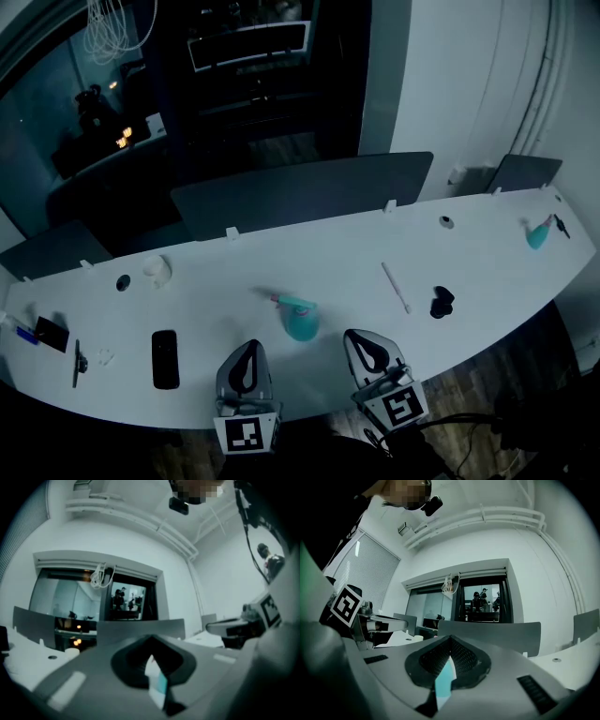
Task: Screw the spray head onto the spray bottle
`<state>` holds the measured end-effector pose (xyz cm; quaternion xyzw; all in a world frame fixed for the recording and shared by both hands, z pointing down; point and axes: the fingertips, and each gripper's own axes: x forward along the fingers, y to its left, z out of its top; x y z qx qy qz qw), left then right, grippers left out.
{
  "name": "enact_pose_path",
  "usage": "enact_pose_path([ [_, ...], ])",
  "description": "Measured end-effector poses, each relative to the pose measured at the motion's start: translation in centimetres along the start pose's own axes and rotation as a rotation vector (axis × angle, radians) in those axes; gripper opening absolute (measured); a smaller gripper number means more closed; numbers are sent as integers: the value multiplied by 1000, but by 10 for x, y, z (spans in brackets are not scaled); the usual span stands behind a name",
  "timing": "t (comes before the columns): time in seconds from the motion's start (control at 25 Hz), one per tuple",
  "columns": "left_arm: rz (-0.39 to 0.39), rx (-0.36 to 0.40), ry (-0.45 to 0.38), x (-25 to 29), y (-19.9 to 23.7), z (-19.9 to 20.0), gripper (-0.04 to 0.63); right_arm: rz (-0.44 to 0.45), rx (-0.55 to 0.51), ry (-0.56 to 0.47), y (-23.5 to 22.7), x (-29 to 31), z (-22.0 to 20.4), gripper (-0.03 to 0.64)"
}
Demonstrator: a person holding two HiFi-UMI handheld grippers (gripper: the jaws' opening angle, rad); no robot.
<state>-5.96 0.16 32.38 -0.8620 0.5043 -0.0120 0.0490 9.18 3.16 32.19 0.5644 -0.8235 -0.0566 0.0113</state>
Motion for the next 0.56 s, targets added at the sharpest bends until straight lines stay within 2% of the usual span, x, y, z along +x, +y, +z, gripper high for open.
enact_pose_path([
  [0.32,92,68,-86,-49,-15,33,3,31,-12,-30,11,-46,21,5],
  [0.56,125,91,-84,-73,-44,44,3,23,-10,-64,10,-85,30,5],
])
